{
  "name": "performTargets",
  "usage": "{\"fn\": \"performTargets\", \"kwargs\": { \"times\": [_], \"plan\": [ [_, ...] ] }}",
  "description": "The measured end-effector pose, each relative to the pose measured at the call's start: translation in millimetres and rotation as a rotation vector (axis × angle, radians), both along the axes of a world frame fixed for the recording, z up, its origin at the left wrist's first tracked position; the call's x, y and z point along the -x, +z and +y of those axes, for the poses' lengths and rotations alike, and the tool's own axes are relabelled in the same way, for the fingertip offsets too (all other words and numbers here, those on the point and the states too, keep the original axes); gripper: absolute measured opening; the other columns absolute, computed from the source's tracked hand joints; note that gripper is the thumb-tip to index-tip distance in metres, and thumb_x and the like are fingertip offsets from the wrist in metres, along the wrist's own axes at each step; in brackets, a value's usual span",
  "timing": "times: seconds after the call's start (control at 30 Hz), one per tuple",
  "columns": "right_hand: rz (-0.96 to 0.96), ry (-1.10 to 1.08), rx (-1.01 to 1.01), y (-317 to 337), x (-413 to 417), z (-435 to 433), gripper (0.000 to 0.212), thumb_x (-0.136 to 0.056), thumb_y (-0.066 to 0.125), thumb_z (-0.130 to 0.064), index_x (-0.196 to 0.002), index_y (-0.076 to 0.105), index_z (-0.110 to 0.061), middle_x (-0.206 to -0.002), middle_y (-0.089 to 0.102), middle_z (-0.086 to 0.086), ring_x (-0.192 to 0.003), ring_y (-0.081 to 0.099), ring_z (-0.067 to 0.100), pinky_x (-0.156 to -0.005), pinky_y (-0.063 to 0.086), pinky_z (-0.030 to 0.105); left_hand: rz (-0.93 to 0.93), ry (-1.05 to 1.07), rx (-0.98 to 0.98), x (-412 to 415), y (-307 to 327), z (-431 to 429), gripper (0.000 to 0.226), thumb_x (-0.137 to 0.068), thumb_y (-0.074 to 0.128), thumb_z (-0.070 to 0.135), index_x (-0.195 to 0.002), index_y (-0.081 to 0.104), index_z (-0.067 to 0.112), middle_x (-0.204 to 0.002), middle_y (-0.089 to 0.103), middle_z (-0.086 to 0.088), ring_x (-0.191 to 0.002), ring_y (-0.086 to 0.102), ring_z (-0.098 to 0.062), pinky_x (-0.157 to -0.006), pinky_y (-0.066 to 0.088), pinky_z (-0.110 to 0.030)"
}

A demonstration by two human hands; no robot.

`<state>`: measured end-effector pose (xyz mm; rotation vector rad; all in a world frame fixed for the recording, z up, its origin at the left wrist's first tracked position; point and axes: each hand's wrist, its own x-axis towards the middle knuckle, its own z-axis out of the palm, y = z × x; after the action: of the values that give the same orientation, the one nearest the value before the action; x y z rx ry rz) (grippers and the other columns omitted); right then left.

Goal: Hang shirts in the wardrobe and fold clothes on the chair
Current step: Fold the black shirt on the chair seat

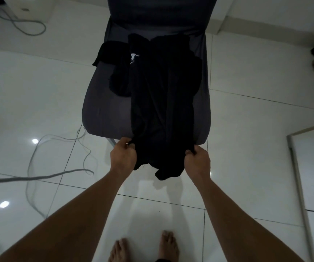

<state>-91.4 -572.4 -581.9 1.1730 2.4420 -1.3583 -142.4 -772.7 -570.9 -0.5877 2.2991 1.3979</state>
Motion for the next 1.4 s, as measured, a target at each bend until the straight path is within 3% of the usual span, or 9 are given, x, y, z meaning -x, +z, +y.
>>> {"fn": "performTargets", "kwargs": {
  "times": [0.2, 0.37, 0.53, 0.73, 0.9, 1.03, 1.13, 1.23, 1.4],
  "plan": [
    [-0.004, 0.059, 0.071, 4.3, -2.9, -0.5, 0.015, -0.090, 0.049, -0.002, -0.083, 0.055, -0.014, -0.066, 0.052, 0.000, -0.058, 0.048, 0.013, -0.055, 0.034, 0.023, 0.030, 0.045, 0.016, -7.1, -1.3, -2.5, 0.023, -0.094, 0.041, 0.014, -0.108, 0.058, 0.019, -0.094, 0.065, -0.005, -0.091, 0.061, -0.028, -0.081, 0.051, -0.042],
    [-0.085, 0.149, 0.386, 1.3, -4.2, -2.7, 0.027, -0.086, 0.068, -0.004, -0.111, 0.072, -0.015, -0.102, 0.074, 0.001, -0.093, 0.066, 0.010, -0.072, 0.045, 0.018, -0.144, -0.104, -0.051, -12.1, -7.2, -4.9, 0.036, -0.076, 0.067, 0.026, -0.112, 0.061, 0.024, -0.098, 0.071, -0.002, -0.094, 0.067, -0.027, -0.088, 0.056, -0.044],
    [-0.171, 0.075, 0.474, 6.2, -14.0, -1.7, 0.017, -0.088, 0.062, -0.007, -0.101, 0.071, -0.012, -0.095, 0.073, 0.005, -0.093, 0.067, 0.020, -0.075, 0.047, 0.026, -0.344, -0.160, -0.114, -22.4, -8.3, -16.5, 0.042, -0.083, 0.072, 0.020, -0.122, 0.067, 0.008, -0.109, 0.072, -0.011, -0.102, 0.067, -0.029, -0.094, 0.054, -0.041],
    [-0.171, -0.012, 0.597, 36.4, -38.6, -14.4, 0.020, -0.099, 0.051, -0.010, -0.102, 0.063, -0.025, -0.099, 0.074, 0.004, -0.098, 0.070, 0.022, -0.094, 0.055, 0.038, -0.327, -0.044, -0.244, -38.4, 33.0, -37.3, 0.031, -0.097, 0.061, 0.029, -0.119, 0.068, 0.009, -0.103, 0.075, -0.006, -0.095, 0.069, -0.020, -0.070, 0.050, -0.024],
    [-0.118, -0.066, 0.726, 86.0, -51.4, -20.6, 0.025, -0.106, 0.049, -0.024, -0.127, 0.059, -0.018, -0.112, 0.075, 0.005, -0.103, 0.072, 0.022, -0.094, 0.057, 0.040, -0.359, -0.104, -0.334, -37.1, 84.8, -48.2, 0.039, -0.095, 0.063, 0.040, -0.124, 0.060, 0.014, -0.105, 0.076, -0.005, -0.098, 0.073, -0.024, -0.088, 0.058, -0.041],
    [-0.060, -0.049, 0.994, 141.5, -39.2, -17.1, 0.031, -0.094, 0.065, -0.010, -0.125, 0.061, -0.012, -0.112, 0.076, 0.010, -0.104, 0.073, 0.026, -0.088, 0.058, 0.039, -0.482, -0.201, -0.546, -21.6, 136.2, -52.9, 0.034, -0.090, 0.070, 0.024, -0.123, 0.064, 0.021, -0.112, 0.075, -0.009, -0.103, 0.072, -0.028, -0.088, 0.057, -0.041],
    [-0.076, 0.024, 0.922, 167.5, -23.4, -16.6, 0.045, -0.084, 0.071, 0.007, -0.117, 0.058, -0.020, -0.109, 0.076, 0.007, -0.101, 0.074, 0.026, -0.085, 0.060, 0.038, -0.510, -0.240, -0.670, -5.1, 165.2, -53.6, 0.042, -0.087, 0.069, 0.012, -0.127, 0.064, 0.023, -0.120, 0.071, -0.010, -0.110, 0.069, -0.030, -0.092, 0.056, -0.042],
    [-0.094, -0.023, 0.676, 181.8, -1.0, -15.3, 0.067, -0.078, 0.081, 0.001, -0.128, 0.041, -0.019, -0.116, 0.065, 0.010, -0.102, 0.070, 0.026, -0.082, 0.061, 0.038, -0.462, -0.158, -0.500, 13.6, 179.7, -47.7, 0.047, -0.090, 0.067, 0.006, -0.132, 0.052, 0.019, -0.119, 0.068, -0.012, -0.102, 0.071, -0.027, -0.071, 0.059, -0.031],
    [-0.024, -0.160, 0.641, 203.4, 50.8, -8.9, 0.038, -0.079, 0.081, -0.002, -0.112, 0.062, -0.006, -0.103, 0.072, 0.014, -0.092, 0.072, 0.028, -0.070, 0.059, 0.034, -0.499, -0.032, -0.578, 64.8, 202.4, -37.7, 0.019, -0.089, 0.065, 0.005, -0.108, 0.064, 0.010, -0.094, 0.072, -0.014, -0.074, 0.072, -0.023, -0.058, 0.060, -0.030]
  ]
}}
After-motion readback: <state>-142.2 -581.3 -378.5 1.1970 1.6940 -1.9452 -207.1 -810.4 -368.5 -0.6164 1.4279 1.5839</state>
